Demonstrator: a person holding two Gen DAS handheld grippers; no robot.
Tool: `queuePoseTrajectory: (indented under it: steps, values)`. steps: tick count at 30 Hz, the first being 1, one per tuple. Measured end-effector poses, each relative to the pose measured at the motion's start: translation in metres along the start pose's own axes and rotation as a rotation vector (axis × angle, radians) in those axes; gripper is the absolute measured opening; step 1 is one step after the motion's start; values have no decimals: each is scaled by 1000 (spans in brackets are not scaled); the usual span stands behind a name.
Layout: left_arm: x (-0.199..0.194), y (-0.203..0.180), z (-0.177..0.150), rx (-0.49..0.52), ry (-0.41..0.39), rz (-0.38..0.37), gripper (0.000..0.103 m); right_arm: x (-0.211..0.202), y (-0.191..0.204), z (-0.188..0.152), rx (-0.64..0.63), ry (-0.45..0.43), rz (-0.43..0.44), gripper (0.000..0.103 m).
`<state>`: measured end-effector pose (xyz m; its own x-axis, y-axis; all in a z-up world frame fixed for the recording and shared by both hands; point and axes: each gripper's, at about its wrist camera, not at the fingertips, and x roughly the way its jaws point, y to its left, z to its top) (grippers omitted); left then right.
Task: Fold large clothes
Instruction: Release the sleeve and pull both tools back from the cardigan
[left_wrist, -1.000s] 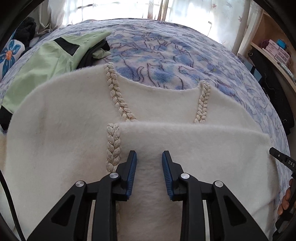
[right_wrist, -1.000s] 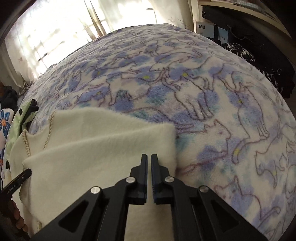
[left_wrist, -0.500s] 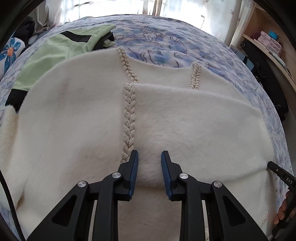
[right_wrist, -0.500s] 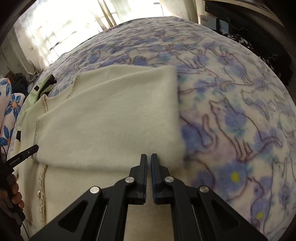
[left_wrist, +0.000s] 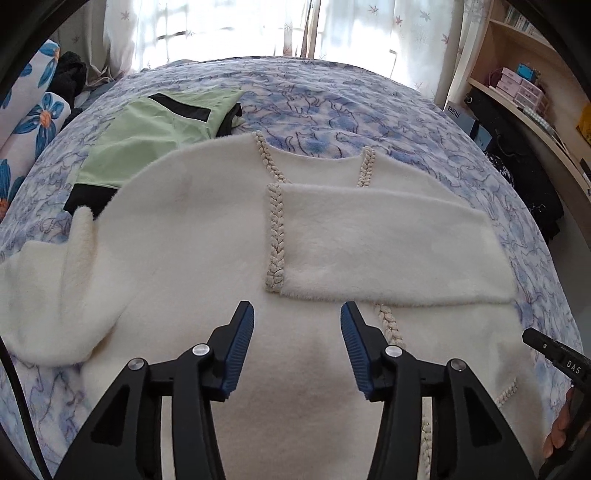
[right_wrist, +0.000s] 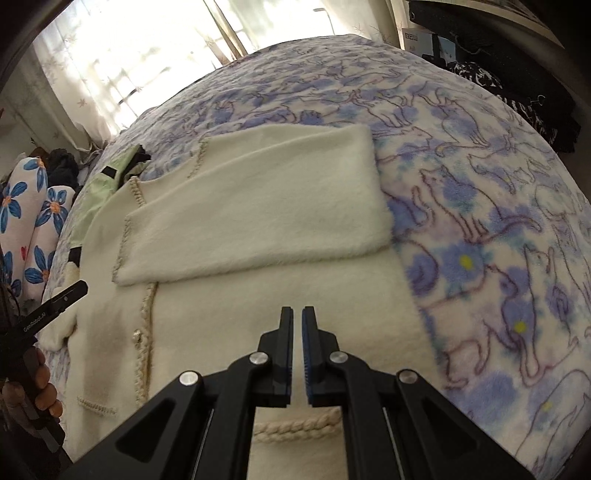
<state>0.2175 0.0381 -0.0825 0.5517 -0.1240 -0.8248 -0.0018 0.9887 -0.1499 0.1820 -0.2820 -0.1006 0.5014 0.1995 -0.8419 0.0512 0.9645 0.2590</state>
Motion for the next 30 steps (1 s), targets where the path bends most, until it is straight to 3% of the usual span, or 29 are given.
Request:
queuePoseTrajectory:
  steps: [3, 11, 19, 20, 22, 24, 30]
  values:
    - [-22, 2, -10, -13, -10, -4, 53, -13, 20, -11, -15, -5, 18, 5]
    - [-71, 9, -50, -41, -25, -14, 54, -36, 55, -50, -15, -5, 83, 6]
    - [-86, 19, -89, -62, 3, 28, 54, -36, 71, -80, -19, 23, 96, 6]
    - [-86, 21, -93, -62, 7, 33, 54, -35, 72, -83, -23, 28, 97, 8]
    - [-87, 24, -100, -61, 12, 42, 54, -35, 75, -87, -31, 39, 106, 21]
    - [-86, 29, -106, -61, 21, 44, 54, -36, 78, -91, -44, 40, 120, 48]
    - [-86, 60, -123, -100, 50, 87, 54, -37, 99, -96, -108, 36, 117, 52]
